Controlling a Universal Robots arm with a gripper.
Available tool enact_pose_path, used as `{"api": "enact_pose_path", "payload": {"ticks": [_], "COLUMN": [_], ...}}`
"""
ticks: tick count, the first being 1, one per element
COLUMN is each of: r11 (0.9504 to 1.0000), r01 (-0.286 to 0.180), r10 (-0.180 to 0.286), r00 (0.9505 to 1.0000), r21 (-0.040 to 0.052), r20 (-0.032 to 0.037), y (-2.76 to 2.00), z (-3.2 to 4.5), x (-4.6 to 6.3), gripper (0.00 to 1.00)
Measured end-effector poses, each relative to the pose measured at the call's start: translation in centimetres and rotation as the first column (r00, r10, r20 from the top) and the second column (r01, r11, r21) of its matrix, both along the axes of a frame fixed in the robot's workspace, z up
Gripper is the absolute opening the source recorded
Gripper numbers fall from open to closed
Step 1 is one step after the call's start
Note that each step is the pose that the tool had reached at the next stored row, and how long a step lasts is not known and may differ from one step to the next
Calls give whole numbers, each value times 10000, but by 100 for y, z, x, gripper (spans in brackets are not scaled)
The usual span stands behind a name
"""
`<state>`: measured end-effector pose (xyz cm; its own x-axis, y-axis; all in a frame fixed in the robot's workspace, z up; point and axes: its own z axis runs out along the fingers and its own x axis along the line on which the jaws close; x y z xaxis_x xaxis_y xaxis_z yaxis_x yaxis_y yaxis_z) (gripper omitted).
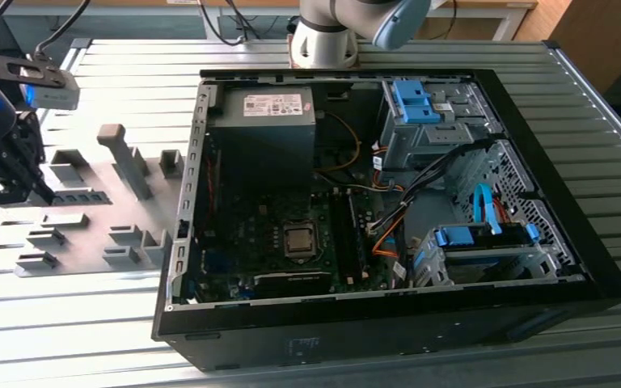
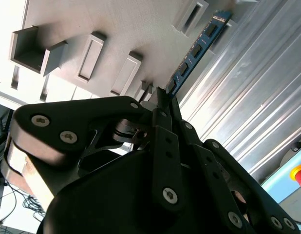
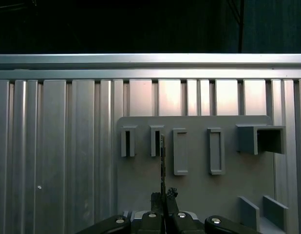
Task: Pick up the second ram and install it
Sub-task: 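Pick up the second ram and move it above second insertion slot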
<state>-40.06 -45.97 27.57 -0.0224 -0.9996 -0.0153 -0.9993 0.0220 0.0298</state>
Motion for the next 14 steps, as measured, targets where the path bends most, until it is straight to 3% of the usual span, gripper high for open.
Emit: {"api": "enact_pose_path", "payload": {"ticks": [14], "r11": [10000], "r01": [0], "r10": [0], "r00": [10000], "r21": [0], "r20": [0], "y": [0], "z": [76], "x": [0], "gripper": [14]}}
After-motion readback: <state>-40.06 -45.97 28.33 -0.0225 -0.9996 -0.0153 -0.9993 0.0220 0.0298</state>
